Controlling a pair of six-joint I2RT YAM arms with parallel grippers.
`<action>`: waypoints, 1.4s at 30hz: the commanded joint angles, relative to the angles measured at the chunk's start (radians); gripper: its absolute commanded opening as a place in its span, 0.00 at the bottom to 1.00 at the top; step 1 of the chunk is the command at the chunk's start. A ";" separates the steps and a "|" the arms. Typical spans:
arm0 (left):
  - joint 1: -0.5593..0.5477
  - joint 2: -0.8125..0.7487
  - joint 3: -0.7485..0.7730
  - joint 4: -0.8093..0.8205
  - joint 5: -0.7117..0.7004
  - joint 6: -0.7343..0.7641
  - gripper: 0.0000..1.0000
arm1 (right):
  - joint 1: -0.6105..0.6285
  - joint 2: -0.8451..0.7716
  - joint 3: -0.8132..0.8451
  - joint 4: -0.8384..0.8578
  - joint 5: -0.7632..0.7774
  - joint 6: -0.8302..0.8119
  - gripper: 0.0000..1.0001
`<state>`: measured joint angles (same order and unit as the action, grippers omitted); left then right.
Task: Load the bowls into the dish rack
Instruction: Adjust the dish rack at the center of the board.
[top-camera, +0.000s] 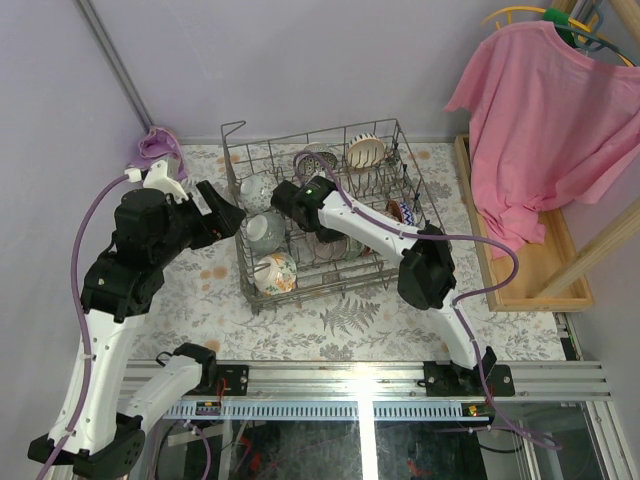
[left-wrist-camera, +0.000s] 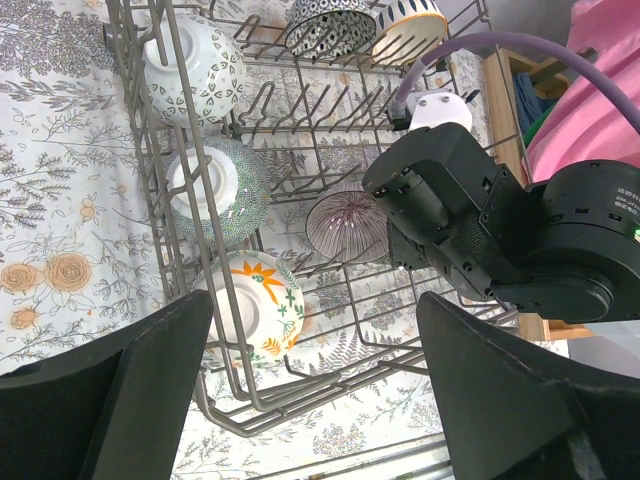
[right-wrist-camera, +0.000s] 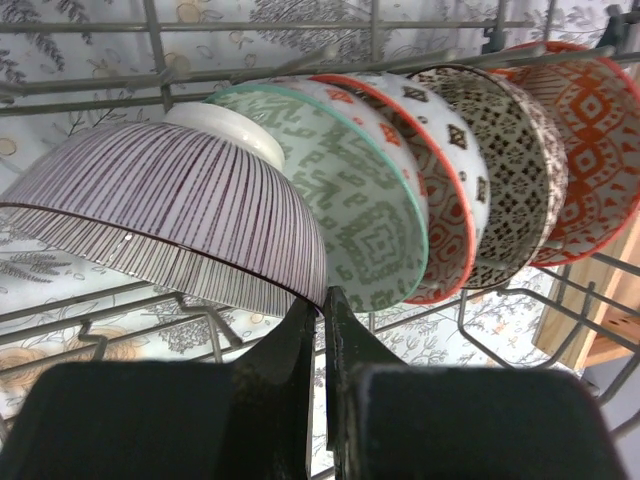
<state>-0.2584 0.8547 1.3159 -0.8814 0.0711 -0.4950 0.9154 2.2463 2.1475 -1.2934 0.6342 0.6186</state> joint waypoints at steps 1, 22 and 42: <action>-0.002 0.001 -0.007 0.042 0.020 0.001 0.83 | -0.010 -0.042 0.049 -0.118 0.141 0.036 0.00; -0.002 0.022 -0.014 0.054 0.040 0.003 0.83 | -0.003 -0.100 -0.069 -0.029 0.045 0.009 0.21; -0.058 0.109 0.053 0.007 0.032 -0.022 0.81 | -0.021 -0.354 -0.167 0.134 -0.088 -0.072 0.34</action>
<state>-0.2722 0.9401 1.3216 -0.8776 0.0906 -0.5014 0.9142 1.9827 2.0258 -1.2091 0.5980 0.5755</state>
